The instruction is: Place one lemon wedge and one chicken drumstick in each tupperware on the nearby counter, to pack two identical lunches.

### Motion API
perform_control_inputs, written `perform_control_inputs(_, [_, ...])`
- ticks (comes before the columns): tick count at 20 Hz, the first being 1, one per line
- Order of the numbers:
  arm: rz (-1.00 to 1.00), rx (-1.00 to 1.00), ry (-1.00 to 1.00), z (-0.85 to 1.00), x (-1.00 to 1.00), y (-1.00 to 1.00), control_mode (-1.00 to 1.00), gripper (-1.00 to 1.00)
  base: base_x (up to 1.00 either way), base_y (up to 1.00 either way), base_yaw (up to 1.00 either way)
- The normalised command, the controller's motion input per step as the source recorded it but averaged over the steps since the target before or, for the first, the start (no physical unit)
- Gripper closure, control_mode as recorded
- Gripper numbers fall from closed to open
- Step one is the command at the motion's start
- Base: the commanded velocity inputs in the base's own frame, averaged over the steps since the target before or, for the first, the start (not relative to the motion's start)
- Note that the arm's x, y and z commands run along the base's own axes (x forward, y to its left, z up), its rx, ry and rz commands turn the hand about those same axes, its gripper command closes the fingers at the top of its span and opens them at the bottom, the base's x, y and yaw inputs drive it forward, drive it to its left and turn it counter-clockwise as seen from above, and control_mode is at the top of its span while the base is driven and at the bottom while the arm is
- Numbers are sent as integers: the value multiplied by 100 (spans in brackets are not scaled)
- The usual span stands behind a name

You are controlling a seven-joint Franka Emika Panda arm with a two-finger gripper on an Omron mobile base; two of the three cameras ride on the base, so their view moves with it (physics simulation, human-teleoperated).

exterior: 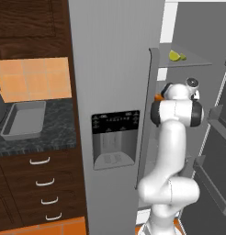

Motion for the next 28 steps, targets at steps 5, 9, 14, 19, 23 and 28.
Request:
perform_control_inputs(5, [0,0,-2,6,-82,19,-100,100,0,0,0])
perform_control_inputs(9, [0,0,-9,90,-100,71,-100,100,0,0,0])
perform_control_inputs(14, [0,-3,-2,100,-100,82,-100,100,0,0,0])
perform_control_inputs(19, [0,0,4,100,-100,78,-100,100,0,0,0])
perform_control_inputs(23, [0,0,10,100,-100,67,-100,100,0,0,0])
perform_control_inputs(28, [0,0,10,22,-100,13,-100,100,0,0,0])
